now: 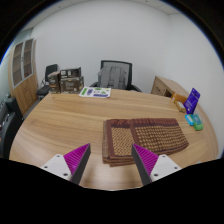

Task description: Fold towel

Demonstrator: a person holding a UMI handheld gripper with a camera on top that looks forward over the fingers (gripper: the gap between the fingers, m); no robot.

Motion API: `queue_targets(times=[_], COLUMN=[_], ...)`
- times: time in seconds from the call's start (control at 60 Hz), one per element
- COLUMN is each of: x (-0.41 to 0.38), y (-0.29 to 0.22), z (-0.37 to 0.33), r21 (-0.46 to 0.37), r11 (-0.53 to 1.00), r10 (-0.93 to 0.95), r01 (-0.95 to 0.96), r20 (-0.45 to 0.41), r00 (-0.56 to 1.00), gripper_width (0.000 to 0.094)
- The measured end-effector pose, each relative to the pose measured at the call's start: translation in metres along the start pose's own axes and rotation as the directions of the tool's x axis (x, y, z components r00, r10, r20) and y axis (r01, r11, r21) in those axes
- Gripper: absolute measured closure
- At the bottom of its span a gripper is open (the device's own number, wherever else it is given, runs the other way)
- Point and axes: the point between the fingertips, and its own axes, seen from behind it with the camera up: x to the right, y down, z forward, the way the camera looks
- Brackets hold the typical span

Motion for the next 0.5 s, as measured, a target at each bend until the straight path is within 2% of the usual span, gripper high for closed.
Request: queue_targets(times=[0.183, 0.267, 0.333, 0.367, 0.45, 0.5], x=[0.006, 0.005, 0.003, 0.002, 0.001, 0.000], y=[-0.001, 0.000, 0.010, 0.015, 0.014, 0.014], z=[0.078, 0.093, 0.102, 0.106, 0.108, 0.109], r21=[-0.045, -0.066, -0.101, -0.116, -0.089, -0.083], r11=[0.999, 0.998, 0.995, 0.993, 0.992, 0.990], r10=[-0.030, -0.004, 0.000, -0.009, -0.084, -0.108], r01=[0.030, 0.004, 0.002, 0.011, 0.085, 0.111], r20=[-0.005, 0.009, 0.019, 0.022, 0.020, 0.031], r00=[1.000, 1.000, 1.000, 1.000, 0.996, 0.994], gripper_width=[0.0132, 0.0229, 0.0387, 0.0432, 0.0487, 0.0581])
